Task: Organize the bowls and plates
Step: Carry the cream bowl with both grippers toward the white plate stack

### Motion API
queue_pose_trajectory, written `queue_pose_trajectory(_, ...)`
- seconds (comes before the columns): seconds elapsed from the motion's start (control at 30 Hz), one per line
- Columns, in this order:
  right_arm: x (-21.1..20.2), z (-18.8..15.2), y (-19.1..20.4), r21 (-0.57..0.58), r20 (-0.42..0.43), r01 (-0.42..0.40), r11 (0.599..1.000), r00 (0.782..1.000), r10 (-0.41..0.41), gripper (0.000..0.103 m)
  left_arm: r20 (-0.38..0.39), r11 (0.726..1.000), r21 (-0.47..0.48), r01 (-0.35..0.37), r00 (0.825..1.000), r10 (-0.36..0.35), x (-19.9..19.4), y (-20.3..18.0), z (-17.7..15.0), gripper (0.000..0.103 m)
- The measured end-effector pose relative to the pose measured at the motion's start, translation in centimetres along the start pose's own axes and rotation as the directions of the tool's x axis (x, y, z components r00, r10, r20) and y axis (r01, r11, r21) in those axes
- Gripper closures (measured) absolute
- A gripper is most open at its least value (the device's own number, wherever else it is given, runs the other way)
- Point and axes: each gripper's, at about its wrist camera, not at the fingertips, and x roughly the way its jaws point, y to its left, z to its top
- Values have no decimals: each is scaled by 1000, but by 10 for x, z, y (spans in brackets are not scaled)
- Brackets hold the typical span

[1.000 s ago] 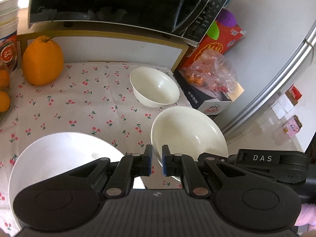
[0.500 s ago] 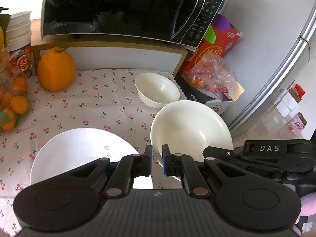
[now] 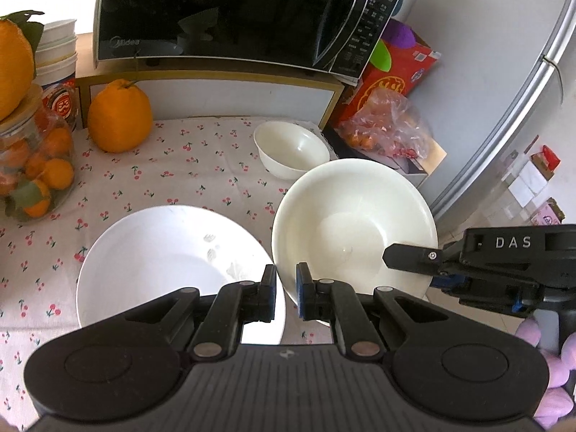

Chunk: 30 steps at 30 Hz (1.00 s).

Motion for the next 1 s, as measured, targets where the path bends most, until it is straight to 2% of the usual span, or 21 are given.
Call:
queue_pose_trajectory(0.57,-22,-22,4,-69,-37,10,998,999,-13,86,0,999,2,36,999,-36,-32,-6,-25,93)
queue_pose_trajectory(0.83,-29,-35,3,-99,-73,11,995,997,-19,86,-30,998,2,59,998,-58,-38,-4,-36,93)
queue_pose_trajectory(1.0,-32,-42,1,-117,-99,39,992,994,-51,86,-74,996,-19,90,993,-91,-37,-1,-44,93)
